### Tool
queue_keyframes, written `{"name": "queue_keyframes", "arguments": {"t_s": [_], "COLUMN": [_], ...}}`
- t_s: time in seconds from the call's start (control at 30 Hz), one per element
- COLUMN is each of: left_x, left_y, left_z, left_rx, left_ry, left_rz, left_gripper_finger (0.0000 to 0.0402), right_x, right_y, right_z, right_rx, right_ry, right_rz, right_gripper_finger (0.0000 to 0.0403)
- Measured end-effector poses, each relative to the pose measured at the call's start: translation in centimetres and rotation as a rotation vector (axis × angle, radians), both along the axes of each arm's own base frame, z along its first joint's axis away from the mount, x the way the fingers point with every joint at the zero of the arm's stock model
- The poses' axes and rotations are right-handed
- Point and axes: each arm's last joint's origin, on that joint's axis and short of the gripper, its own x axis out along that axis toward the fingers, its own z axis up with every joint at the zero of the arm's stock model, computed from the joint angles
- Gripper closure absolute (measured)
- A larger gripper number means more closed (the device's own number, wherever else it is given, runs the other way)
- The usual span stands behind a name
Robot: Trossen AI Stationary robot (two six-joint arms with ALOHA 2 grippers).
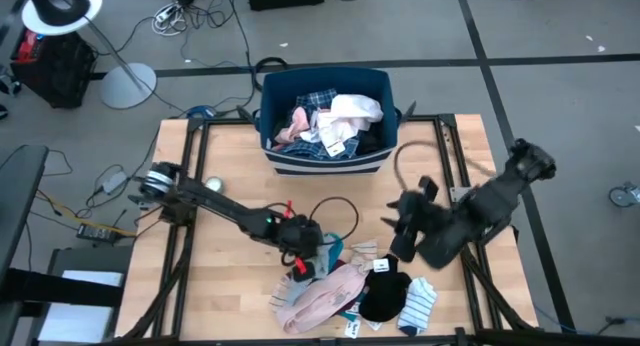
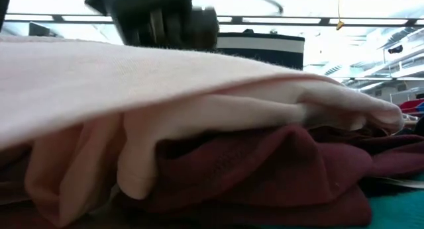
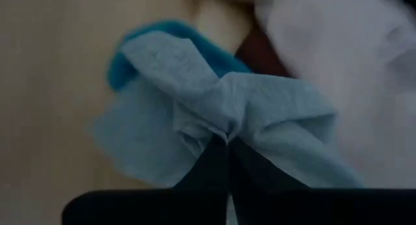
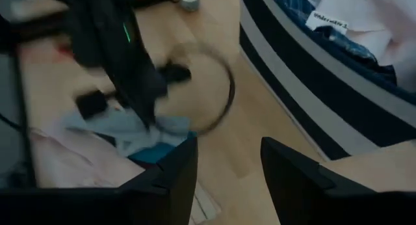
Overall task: Sort clothes
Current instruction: Put the gray shorts into the blue laundry organizer
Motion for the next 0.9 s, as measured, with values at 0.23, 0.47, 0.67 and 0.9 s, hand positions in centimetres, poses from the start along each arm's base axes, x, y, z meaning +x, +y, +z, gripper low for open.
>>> {"name": "queue_keyframes", "arguments": {"t_s": [0.23,0.47,0.67,0.9], "left_x": [-2.9,-5.6,-5.9,-6.4], "left_y": [1.3,3.4,6.0,10.1], "left_z": [9.1,17.0,21.1,25.2], "left_rx": [0.128,0.206,0.261,0.286], "left_ry": [-0.097,-0.26,-0.333,-0.398], "left_rz": [0.002,0.044,0.077,0.129], "left_gripper_finger": [0.04,0.0401,0.0401,0.0401], "right_x": [2.4,4.7,5.1,4.0], "right_y": [3.7,6.3,6.4,5.2], "right_z": [-4.4,-8.8,-14.1,-18.5], "right_rx": [-0.054,-0.116,-0.102,0.082], "right_ry": [0.108,0.184,0.2,0.121], "right_rz": [-0.054,-0.084,-0.159,-0.127], "right_gripper_finger": [0.0234,0.0234,0.0234,0.0234]}}
